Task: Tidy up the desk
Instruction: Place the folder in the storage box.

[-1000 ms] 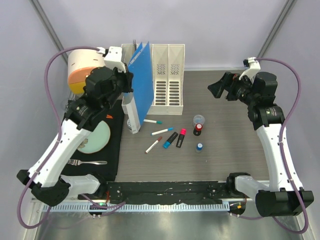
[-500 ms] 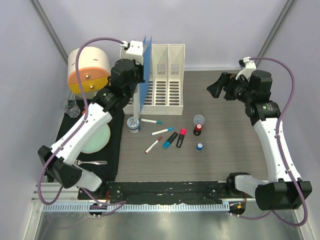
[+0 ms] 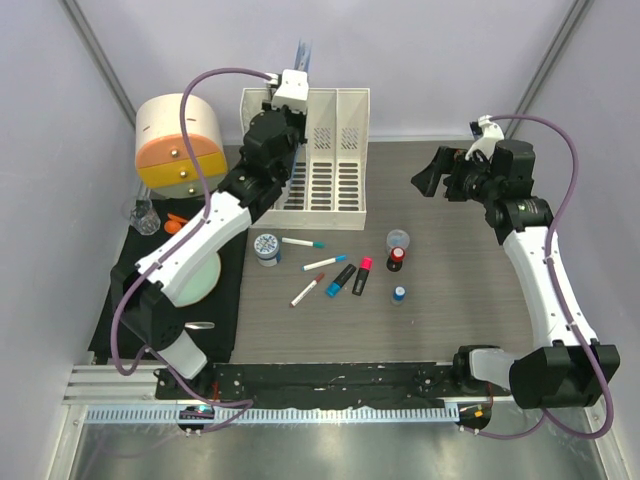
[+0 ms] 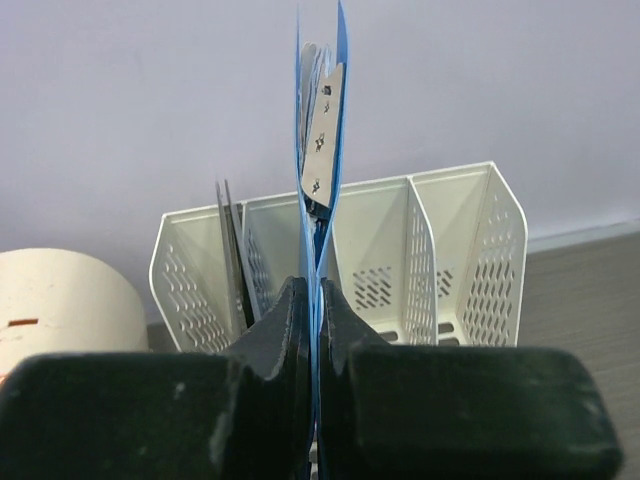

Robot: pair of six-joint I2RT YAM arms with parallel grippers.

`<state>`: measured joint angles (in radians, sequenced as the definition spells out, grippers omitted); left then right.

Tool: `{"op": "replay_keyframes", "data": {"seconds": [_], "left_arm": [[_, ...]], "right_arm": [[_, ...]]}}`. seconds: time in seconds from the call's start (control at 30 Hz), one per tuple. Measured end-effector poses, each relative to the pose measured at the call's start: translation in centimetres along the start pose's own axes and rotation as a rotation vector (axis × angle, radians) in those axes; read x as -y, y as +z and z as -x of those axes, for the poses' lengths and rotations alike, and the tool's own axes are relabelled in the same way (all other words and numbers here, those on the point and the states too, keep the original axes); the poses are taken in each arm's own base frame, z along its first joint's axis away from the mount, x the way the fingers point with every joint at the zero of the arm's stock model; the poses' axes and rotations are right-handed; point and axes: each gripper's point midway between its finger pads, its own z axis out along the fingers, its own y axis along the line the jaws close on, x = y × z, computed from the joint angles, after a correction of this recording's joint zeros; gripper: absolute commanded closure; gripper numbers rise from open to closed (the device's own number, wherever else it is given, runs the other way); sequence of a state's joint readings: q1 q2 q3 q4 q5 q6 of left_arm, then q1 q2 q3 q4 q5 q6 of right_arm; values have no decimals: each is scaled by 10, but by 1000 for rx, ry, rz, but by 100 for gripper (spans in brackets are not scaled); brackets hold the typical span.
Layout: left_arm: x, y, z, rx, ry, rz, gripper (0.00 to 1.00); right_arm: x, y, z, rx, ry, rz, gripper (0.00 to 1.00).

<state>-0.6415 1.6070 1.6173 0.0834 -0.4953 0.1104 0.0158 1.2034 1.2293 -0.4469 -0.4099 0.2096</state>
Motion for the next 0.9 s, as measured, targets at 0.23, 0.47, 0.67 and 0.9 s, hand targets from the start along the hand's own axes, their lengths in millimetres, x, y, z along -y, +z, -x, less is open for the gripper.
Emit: {"op": "replay_keyframes", "data": {"seconds": [0.23,0.47,0.67,0.9], "left_arm": [[2,9,-15,81,-36,42,100],[3,8,-60,106,-21,74,100],[2,10,-84,111,-32,115,63],[-4,1,-56,173,-122,108,9]], "right_arm": [[2,3,-3,-10,2,-2,4],[6,10,-8,-35,12,-3,4],[6,12,-10,-43,14,1,4],[5,12,-11,-46,14,9,4]]}}
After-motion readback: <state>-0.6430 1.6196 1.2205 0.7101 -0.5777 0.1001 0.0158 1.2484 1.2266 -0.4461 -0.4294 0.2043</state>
